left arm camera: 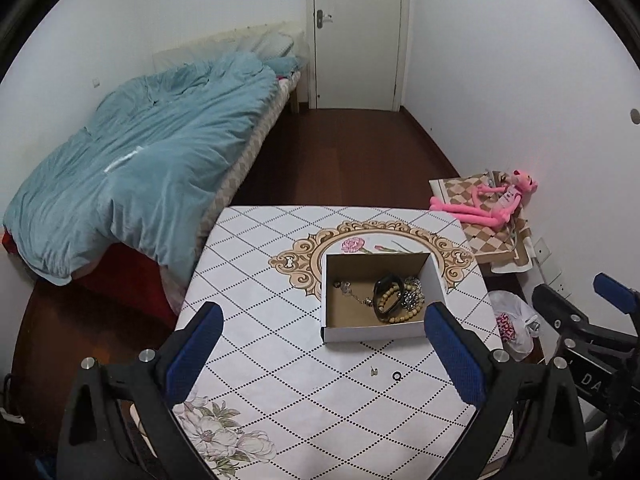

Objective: Organize jewelry
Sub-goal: 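Grasp the silver ring on the table with the right tool while the left tool approaches the gold earrings, then grasp the small gold earrings with the left tool while the right tool holds the silver ring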

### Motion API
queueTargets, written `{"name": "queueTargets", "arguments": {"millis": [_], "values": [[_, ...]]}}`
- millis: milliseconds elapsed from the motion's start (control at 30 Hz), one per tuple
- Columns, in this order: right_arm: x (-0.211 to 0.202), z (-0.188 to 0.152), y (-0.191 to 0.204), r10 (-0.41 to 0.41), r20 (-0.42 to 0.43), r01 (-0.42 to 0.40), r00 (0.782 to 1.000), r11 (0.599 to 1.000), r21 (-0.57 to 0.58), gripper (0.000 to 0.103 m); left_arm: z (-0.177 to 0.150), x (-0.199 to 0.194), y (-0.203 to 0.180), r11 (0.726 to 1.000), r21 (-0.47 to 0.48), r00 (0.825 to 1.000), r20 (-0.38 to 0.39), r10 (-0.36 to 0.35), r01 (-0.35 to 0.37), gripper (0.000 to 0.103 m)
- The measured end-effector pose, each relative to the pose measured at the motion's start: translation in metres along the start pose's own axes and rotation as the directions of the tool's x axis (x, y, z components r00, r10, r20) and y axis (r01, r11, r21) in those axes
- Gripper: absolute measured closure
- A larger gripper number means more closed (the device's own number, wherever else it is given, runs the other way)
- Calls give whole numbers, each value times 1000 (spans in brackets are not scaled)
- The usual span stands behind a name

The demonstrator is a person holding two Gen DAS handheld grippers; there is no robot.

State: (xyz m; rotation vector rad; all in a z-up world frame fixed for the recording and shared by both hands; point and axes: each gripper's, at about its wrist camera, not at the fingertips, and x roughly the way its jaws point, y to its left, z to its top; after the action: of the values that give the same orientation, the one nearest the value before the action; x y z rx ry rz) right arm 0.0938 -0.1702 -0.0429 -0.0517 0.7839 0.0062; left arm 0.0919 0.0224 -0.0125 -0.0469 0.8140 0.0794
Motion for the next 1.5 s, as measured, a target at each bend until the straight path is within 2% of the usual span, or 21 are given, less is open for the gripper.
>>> {"name": "queueTargets", "arguments": {"millis": [200,333,433,533,700,733,800,833,1067,1133,1200,1233,1267,1300,1333,1500], "values": [[-25,-3,-3,11,29,-11,1000,1000,21,6,-8,-17,-1,1000,1,1000,7,-17,17,0],[-23,-8,-6,30,18,-30,999,999,40,6,-16,-11,1,1000,-15,1000,-12,-19,19,0],[-1,-18,-4,53,-34,-51,998,998,44,6,-28,10,3,1000,-27,998,-59,-17,15,0],[40,-39,1,98,-122,-92,988,994,56,6,-48,42,6,1000,-22,993,-117,13,-16,0],[120,-89,19,151,-258,-141,954,988,58,8,-85,105,10,997,14,963,-256,79,-78,0],[132,-98,23,162,-276,-150,948,987,63,12,-92,115,11,996,20,957,-276,92,-90,0],[151,-112,32,168,-300,-158,939,986,57,33,-104,133,15,994,29,943,-312,113,-109,0],[160,-118,36,172,-307,-163,936,985,55,36,-108,138,17,991,38,939,-318,132,-127,0],[188,-133,63,197,-318,-202,927,979,17,39,-118,165,32,982,60,914,-359,188,-179,0],[194,-135,69,203,-324,-211,924,977,10,47,-118,170,35,980,68,911,-361,199,-188,0],[197,-136,74,197,-333,-211,922,977,-5,60,-117,172,39,979,69,908,-365,206,-194,0],[197,-138,77,179,-315,-198,932,980,-29,64,-117,174,40,978,69,907,-367,208,-196,0],[197,-139,79,166,-310,-190,936,981,-46,72,-117,174,41,978,69,905,-369,210,-199,0],[198,-140,81,155,-306,-182,939,981,-63,84,-116,175,42,977,72,904,-370,213,-201,0],[198,-140,81,149,-301,-178,942,981,-72,90,-116,176,42,977,74,904,-370,214,-201,0],[194,-138,61,180,-289,-189,940,982,-3,90,-114,179,28,984,73,910,-377,175,-160,0]]}}
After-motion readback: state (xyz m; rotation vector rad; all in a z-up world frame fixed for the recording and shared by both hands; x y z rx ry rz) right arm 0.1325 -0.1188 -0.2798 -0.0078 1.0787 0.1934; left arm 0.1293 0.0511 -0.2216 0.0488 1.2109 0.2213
